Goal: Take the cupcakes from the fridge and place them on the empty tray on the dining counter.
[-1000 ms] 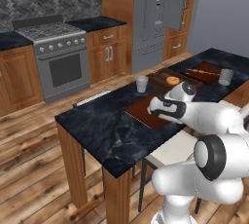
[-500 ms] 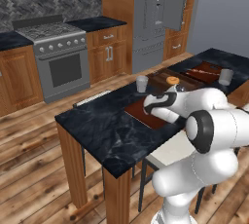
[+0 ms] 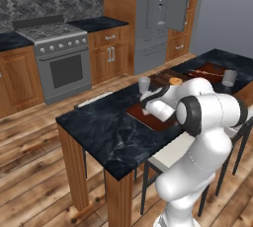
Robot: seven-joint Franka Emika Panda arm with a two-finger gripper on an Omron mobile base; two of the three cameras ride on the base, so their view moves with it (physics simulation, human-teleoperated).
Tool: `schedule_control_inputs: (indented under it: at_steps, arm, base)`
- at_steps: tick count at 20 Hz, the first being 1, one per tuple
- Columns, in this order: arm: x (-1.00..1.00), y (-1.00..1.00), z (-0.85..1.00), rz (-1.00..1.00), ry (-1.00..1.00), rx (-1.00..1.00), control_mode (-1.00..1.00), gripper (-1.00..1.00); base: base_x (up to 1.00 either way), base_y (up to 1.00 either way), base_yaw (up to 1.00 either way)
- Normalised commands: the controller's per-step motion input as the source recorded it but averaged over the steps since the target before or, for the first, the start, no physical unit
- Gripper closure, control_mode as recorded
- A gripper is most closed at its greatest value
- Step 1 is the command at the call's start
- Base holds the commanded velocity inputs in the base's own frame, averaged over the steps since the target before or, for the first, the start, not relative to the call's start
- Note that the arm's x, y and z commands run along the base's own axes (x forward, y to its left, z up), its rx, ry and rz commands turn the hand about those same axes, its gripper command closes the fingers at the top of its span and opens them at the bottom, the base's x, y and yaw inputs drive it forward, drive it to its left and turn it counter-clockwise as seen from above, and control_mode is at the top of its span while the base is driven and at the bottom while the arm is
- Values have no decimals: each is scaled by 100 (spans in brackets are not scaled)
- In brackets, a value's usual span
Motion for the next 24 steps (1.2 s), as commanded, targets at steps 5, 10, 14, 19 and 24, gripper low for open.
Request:
schedule_control_inputs:
  at_steps: [5,10,14,19,24]
  arm:
    - [24,0,-32,-1,2,0,-100,100]
    - [23,0,-30,-1,1,0,-100,100]
    - [26,0,-24,0,1,0,-100,100]
    - [24,0,-20,0,0,0,-100,-100]
    - [14,0,-5,-1,4,0,-100,-100]
  base:
    - [0,0,0]
    - [0,0,0]
    - [0,0,0]
    - [0,0,0]
    - [0,0,0]
